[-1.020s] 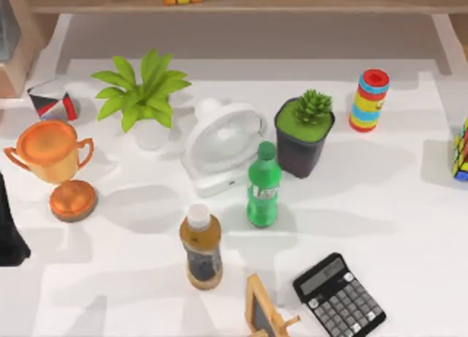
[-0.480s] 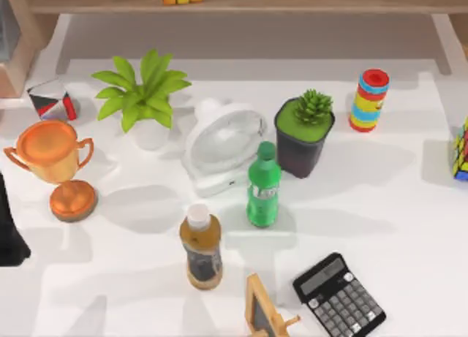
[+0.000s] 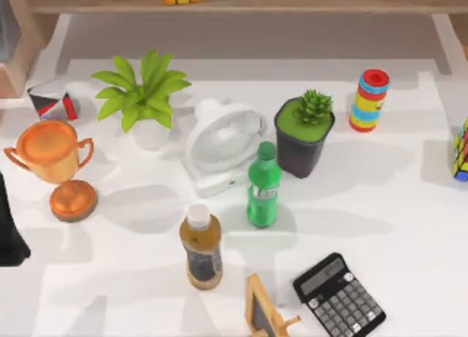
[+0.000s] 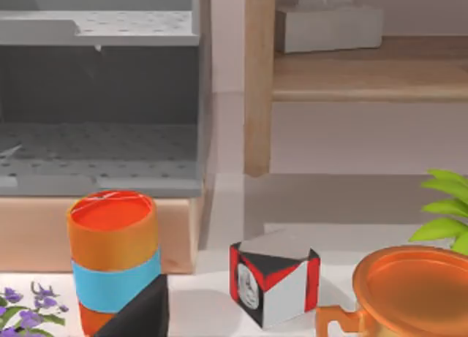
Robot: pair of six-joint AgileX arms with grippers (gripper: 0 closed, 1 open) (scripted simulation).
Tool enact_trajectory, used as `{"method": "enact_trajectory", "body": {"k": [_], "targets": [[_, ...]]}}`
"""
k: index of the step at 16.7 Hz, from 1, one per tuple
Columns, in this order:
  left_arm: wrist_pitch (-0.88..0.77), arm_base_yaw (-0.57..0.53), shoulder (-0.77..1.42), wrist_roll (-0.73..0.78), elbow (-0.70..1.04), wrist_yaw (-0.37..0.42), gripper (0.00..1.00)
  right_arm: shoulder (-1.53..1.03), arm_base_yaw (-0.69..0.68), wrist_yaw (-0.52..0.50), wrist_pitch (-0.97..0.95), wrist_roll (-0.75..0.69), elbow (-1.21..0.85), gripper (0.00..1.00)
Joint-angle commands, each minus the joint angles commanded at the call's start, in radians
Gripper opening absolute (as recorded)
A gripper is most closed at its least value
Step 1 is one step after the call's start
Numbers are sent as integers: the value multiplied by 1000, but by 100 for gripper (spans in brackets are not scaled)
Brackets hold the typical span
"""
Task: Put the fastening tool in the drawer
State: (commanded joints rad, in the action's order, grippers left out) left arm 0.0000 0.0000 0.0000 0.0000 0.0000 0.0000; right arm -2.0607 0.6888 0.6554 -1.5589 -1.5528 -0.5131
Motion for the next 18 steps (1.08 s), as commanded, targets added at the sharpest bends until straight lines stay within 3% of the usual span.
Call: {"method": "enact_trajectory", "body": {"k": [10,18], "targets": [[0,0,0,0,0,0,100,0,0,0,0,0,0,2],[0,0,0,0,0,0,100,0,0,0,0,0,0,0]]}}
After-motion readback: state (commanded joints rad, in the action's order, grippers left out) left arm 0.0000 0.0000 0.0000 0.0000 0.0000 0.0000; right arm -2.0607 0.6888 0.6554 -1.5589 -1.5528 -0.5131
